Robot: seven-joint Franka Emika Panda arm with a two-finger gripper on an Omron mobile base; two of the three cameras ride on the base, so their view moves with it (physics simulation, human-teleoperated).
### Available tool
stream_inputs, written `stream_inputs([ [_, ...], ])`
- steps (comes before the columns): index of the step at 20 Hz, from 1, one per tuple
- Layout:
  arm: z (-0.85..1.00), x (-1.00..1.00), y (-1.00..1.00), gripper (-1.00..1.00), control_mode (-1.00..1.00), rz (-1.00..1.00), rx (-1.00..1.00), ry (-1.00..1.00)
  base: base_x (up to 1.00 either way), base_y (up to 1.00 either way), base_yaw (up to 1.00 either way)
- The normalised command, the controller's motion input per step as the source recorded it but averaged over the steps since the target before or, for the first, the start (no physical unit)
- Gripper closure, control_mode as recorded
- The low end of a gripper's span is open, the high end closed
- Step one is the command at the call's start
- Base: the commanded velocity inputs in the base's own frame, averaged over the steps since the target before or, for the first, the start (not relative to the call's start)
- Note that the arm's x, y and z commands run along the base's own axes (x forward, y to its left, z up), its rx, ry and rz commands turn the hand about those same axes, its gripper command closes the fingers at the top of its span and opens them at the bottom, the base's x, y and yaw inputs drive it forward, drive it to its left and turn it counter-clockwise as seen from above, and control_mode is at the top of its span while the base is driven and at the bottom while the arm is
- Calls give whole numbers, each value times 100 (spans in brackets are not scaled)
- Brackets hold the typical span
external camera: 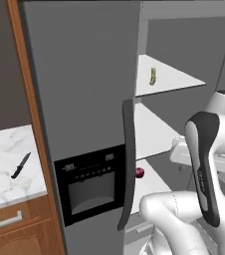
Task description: Retrieve the butter from the fridge and place it on a plate on the dining table. Then retrieve the butter knife by the fridge and place it near the plate.
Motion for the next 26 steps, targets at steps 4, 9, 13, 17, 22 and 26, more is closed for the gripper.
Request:
stream_inputs([
  [4,0,0,0,-100,100,0,0,0,31,-20,0],
  [9,0,0,0,-100,100,0,0,0,28,-32,0],
  [13,0,0,0,-100,100,0,0,0,23,-45,0],
  [17,0,0,0,-100,100,0,0,0,26,-23,0],
  [22,0,0,0,-100,100,0,0,0,35,0,0],
  [26,0,0,0,-100,100,0,0,0,41,0,1],
])
